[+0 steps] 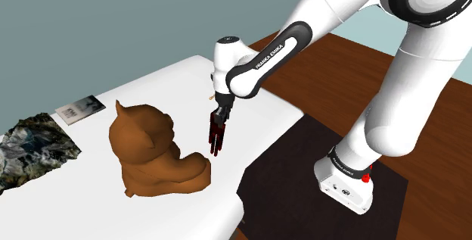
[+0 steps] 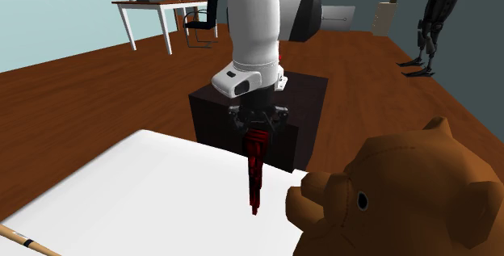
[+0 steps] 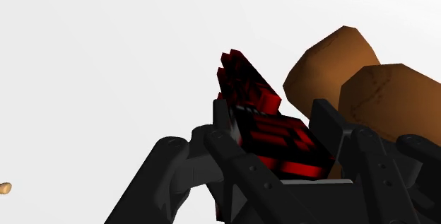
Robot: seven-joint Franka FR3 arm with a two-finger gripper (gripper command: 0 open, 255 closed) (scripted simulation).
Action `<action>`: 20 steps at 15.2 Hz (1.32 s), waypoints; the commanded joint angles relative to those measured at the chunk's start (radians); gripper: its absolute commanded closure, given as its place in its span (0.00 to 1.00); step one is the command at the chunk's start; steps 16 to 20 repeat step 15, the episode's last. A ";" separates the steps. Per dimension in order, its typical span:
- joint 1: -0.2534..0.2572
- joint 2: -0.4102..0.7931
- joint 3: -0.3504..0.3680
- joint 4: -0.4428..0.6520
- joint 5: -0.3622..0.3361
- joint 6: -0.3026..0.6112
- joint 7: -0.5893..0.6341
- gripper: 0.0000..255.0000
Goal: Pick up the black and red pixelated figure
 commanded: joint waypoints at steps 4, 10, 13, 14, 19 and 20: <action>-0.005 -0.056 0.008 0.005 0.022 -0.059 -0.013 1.00; -0.009 -0.125 0.014 0.017 0.046 -0.138 -0.028 1.00; -0.010 -0.156 0.016 0.027 0.057 -0.179 -0.035 1.00; -0.010 -0.158 0.016 0.027 0.057 -0.181 -0.035 1.00; -0.010 -0.158 0.016 0.027 0.057 -0.181 -0.035 1.00; -0.010 -0.158 0.016 0.027 0.057 -0.181 -0.035 1.00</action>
